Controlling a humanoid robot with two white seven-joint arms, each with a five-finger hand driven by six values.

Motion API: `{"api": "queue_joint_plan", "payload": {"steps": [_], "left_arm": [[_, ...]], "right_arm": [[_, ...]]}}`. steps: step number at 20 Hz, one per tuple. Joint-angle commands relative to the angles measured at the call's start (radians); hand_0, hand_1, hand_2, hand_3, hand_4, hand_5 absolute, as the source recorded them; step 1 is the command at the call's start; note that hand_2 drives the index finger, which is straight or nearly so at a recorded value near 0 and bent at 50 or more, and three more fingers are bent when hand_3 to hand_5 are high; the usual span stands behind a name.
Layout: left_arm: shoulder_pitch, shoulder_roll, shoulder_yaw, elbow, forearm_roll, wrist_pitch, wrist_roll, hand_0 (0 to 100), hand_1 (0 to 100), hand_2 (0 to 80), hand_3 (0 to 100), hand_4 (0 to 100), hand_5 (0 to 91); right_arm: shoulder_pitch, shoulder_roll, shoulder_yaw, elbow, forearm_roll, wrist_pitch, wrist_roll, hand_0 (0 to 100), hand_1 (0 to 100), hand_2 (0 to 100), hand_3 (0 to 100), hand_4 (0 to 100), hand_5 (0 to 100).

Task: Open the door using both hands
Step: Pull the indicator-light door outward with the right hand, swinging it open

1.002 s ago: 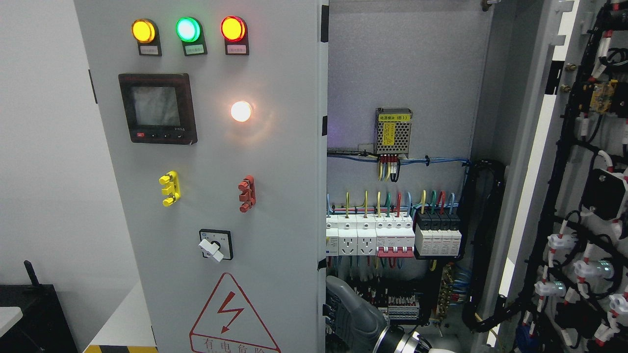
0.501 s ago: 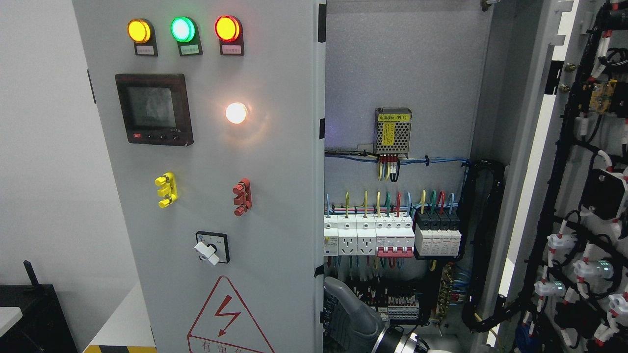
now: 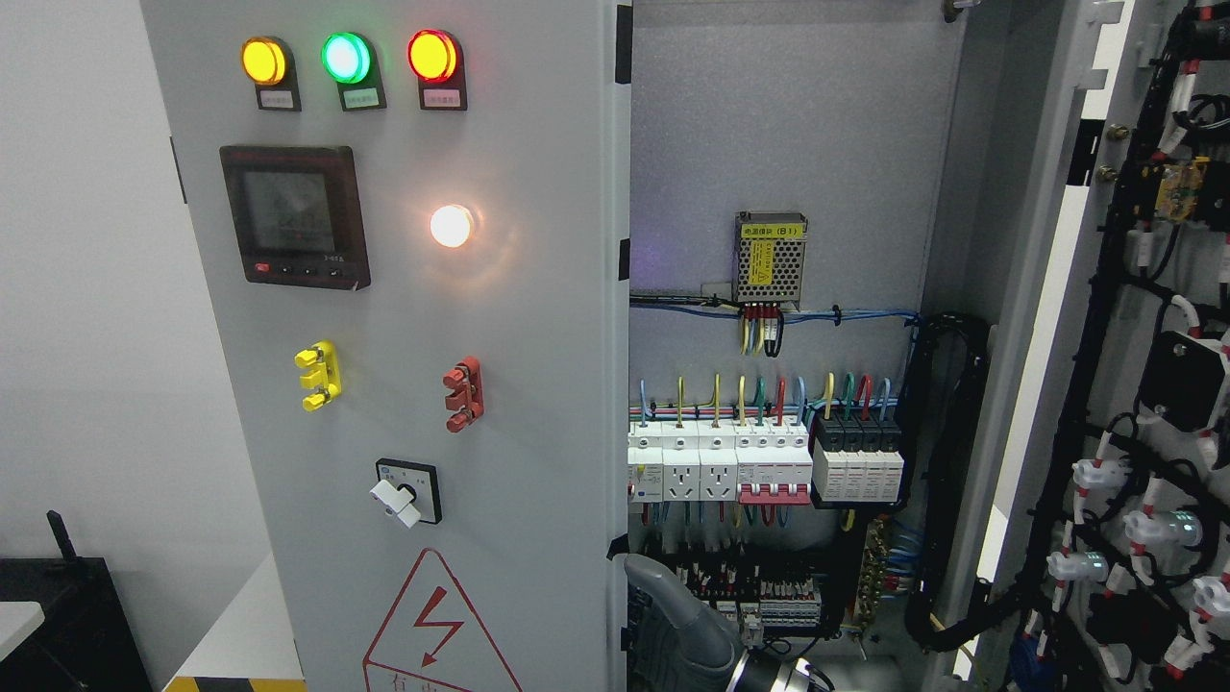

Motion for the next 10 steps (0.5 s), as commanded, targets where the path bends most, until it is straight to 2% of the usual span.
{"api": "queue_joint_plan", "payload": {"steps": [1,10], "left_arm": [[0.031,0.000,0.001,0.000,0.000,0.000,0.001,0,0,0.0,0,0,0.0],[0.029,0.000,0.001,0.000,0.000,0.000,0.001,0,0,0.0,0,0,0.0]], "right_arm": [[0.008,-0.002,0.030,-0.027,-0.029,0.001,0.010,38,0,0,0,0,0],[0.023,-0.002,0.044,-0.060,-0.030,0.001,0.037,38,0,0,0,0,0]]}}
